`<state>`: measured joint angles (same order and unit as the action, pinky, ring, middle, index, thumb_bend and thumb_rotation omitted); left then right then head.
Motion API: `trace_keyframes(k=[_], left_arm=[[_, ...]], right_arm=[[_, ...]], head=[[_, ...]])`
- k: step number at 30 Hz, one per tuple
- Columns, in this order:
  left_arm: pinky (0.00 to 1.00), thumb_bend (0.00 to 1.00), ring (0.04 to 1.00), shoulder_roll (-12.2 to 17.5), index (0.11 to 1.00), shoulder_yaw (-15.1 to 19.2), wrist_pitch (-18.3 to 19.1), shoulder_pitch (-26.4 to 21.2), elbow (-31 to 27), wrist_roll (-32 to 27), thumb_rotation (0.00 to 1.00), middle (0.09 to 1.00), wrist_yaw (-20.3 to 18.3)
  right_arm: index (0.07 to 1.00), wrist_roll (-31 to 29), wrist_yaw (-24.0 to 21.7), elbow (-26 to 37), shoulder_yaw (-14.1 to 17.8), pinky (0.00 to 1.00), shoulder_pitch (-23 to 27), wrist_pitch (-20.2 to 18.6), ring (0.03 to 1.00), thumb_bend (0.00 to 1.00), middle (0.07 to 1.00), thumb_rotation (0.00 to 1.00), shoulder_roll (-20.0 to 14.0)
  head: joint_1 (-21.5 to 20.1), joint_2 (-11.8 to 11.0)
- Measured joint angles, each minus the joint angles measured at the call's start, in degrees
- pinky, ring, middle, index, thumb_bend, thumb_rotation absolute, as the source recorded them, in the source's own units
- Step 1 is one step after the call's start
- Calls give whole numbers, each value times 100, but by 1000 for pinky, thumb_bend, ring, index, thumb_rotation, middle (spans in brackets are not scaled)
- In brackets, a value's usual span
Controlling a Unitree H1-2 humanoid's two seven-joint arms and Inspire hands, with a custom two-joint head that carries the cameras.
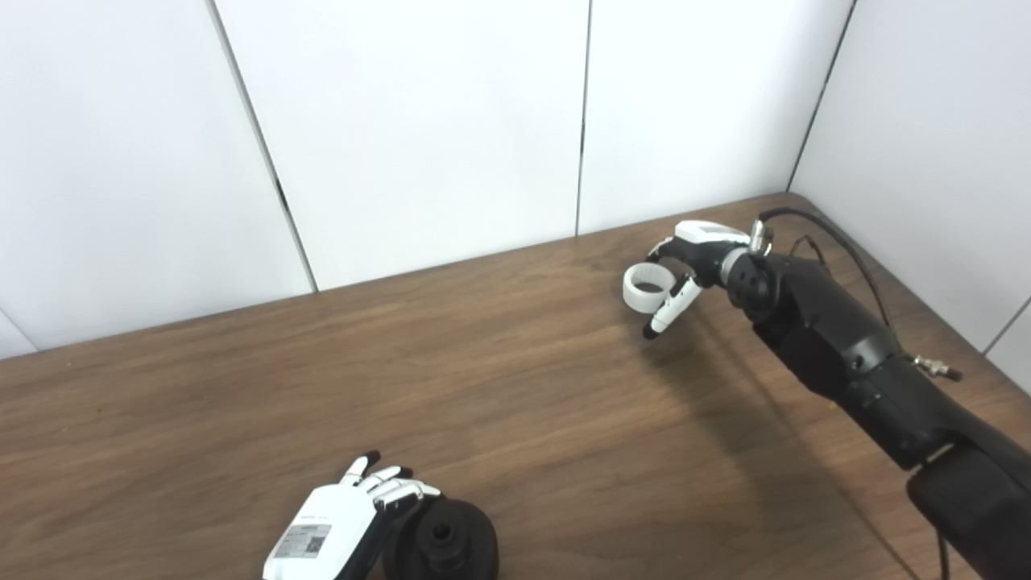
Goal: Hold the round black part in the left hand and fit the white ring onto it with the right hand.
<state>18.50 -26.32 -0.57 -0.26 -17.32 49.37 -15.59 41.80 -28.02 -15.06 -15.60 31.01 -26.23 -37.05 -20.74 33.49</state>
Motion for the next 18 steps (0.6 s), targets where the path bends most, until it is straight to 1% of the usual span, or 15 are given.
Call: trace_keyframes(k=[7,10,15,18], left_arm=[[1000,526,880,0,481,7,0,14,-9,2,59,778,0],[1000,526,884,0,482,11,0,20,-13,2,59,778,-1],[1000,526,885,0,481,15,2,31,-26,4,59,779,-5],[1000,526,887,0,481,14,2,33,-27,8,60,782,-5]], right_arm=[[793,-10,112,-13,-13,992,2,12,1000,1000,944,332,3],[765,-30,166,-13,6,971,1,28,999,977,930,318,9],[722,-36,381,-12,9,926,-9,137,981,940,906,316,11],[686,-37,473,-12,16,930,-13,147,969,904,889,294,14]], head=[[0,26],[-9,35],[0,61],[0,62]])
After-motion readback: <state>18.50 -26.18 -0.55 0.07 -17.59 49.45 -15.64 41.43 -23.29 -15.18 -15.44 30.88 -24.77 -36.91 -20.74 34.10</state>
